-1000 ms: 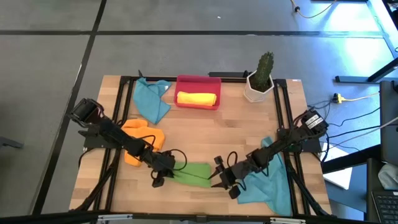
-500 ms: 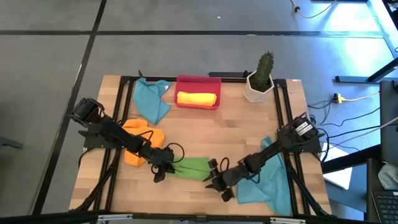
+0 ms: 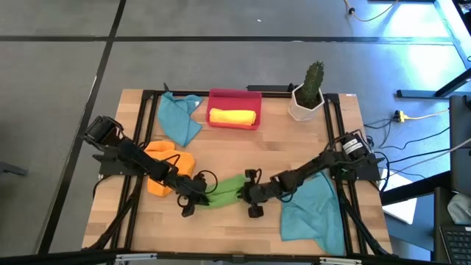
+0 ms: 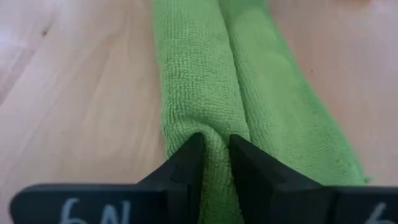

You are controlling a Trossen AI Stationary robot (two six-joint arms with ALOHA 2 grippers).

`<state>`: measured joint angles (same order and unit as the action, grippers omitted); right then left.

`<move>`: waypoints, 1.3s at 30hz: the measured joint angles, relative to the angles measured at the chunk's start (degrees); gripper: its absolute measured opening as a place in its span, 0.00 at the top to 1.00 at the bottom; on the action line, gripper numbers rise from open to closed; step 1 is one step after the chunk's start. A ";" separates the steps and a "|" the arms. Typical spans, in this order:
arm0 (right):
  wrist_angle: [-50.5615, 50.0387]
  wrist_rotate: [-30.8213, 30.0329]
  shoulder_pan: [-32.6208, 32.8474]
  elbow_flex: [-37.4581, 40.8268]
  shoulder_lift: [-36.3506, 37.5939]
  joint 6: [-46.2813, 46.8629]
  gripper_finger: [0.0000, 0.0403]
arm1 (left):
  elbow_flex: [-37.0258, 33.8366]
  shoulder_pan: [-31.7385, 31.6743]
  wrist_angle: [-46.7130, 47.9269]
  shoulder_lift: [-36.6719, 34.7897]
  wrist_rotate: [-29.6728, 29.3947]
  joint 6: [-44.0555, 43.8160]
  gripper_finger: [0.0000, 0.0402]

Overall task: Roll microfiber towels into tight, uniform cylinder then place into a basket
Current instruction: Roll the green towel

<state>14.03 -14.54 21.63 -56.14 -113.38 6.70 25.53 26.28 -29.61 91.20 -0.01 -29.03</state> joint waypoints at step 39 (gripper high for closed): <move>-2.20 15.44 -5.76 -0.04 0.17 17.88 0.80 | 39.06 13.04 50.71 18.45 -36.48 24.70 0.73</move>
<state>11.84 0.91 15.87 -56.18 -113.21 24.59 64.59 39.32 21.10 109.65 -36.49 -4.33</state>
